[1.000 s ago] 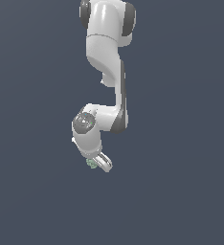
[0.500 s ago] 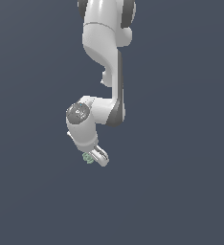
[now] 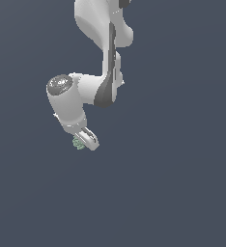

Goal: Pick up the object and move it to a goal position.

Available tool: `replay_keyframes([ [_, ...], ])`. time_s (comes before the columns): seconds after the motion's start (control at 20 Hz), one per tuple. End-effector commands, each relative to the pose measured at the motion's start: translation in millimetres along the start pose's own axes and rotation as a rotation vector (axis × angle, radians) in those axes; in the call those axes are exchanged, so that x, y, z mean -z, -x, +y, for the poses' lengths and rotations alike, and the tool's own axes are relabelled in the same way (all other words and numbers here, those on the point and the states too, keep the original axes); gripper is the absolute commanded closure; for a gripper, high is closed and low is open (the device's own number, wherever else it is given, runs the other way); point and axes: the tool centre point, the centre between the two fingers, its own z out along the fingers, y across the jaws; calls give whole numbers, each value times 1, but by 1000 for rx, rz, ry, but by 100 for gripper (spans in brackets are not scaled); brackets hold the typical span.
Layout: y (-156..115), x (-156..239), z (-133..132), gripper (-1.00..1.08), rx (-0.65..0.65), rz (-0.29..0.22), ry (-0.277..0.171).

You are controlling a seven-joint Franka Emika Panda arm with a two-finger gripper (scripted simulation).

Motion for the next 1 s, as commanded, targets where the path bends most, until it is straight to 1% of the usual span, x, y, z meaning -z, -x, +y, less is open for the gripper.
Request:
replay_keyframes([
  [0.0,1,23,19,108,0,0,-1],
  [0.25,3,65,52,108,0,0,-1],
  [0.5,4,99,79,108,0,0,-1],
  [0.75,4,121,96,108,0,0,0],
  [0.95,3,129,101,108,0,1,1],
])
